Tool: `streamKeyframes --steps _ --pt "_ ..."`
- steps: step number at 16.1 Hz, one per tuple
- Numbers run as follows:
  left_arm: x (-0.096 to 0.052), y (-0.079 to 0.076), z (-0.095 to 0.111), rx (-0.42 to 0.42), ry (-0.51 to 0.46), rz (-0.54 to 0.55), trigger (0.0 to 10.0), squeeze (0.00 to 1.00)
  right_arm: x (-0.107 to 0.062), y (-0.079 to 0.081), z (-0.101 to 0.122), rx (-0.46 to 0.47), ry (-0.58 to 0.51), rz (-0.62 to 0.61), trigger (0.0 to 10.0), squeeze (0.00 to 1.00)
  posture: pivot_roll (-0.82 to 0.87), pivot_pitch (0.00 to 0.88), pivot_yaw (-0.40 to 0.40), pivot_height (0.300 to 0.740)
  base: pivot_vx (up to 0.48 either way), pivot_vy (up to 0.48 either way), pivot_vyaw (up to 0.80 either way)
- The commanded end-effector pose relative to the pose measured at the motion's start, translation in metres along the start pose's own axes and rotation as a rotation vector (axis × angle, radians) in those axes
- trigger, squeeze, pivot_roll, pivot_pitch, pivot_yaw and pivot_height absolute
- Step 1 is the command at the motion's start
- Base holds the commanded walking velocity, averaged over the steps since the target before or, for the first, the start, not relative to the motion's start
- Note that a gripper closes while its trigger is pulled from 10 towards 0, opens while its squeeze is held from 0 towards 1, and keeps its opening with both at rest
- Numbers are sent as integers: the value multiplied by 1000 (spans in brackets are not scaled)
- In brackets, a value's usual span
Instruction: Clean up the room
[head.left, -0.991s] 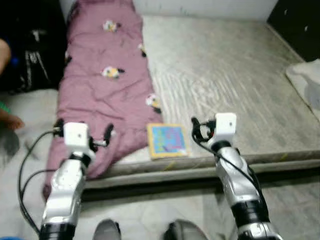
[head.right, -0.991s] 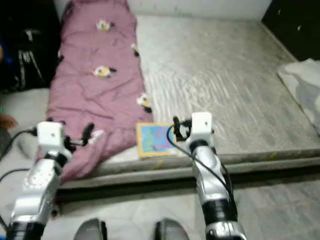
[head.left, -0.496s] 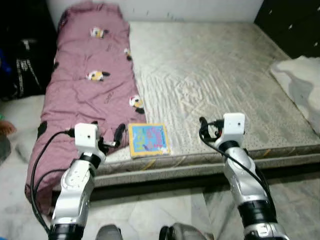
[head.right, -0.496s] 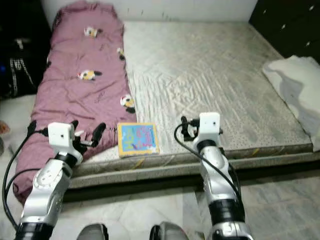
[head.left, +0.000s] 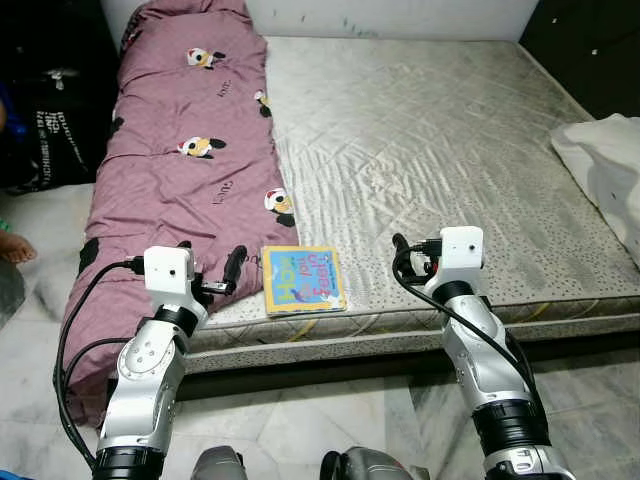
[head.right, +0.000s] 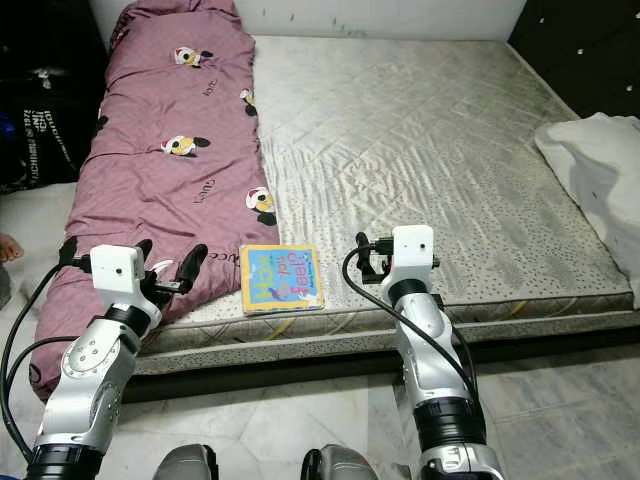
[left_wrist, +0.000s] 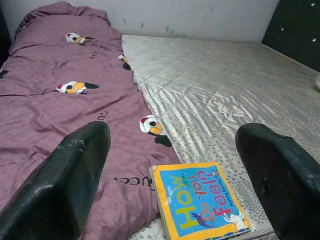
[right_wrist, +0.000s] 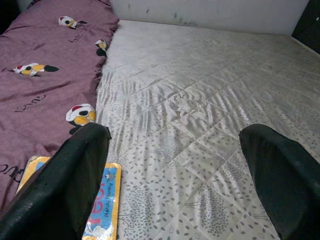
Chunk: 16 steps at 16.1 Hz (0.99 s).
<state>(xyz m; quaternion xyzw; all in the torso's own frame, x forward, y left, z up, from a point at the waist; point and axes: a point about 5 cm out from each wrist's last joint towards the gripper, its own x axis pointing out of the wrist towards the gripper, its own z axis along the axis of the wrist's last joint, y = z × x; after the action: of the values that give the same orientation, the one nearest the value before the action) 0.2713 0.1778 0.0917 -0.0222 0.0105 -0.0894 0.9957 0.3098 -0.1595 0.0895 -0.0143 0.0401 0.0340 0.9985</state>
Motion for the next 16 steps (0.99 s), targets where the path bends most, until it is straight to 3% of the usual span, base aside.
streamKeyframes --steps 1,8,11,16 --pt "-1 -1 2 7 -8 -16 10000 0 0 -1 0 -5 -5 -3 10000 0 14 82 -71 740 244 0 0" --pt "-1 -1 2 8 -10 -19 10000 0 0 1 2 -13 -16 14 10000 0 13 85 -69 740 282 0 0" --pt "-1 -1 2 7 -9 -18 10000 0 0 2 2 -14 -21 17 10000 0 13 85 -69 740 292 0 721" --pt "0 -1 2 7 -8 -15 10000 0 1 1 2 -13 -18 8 10000 0 13 86 -71 740 290 0 0"
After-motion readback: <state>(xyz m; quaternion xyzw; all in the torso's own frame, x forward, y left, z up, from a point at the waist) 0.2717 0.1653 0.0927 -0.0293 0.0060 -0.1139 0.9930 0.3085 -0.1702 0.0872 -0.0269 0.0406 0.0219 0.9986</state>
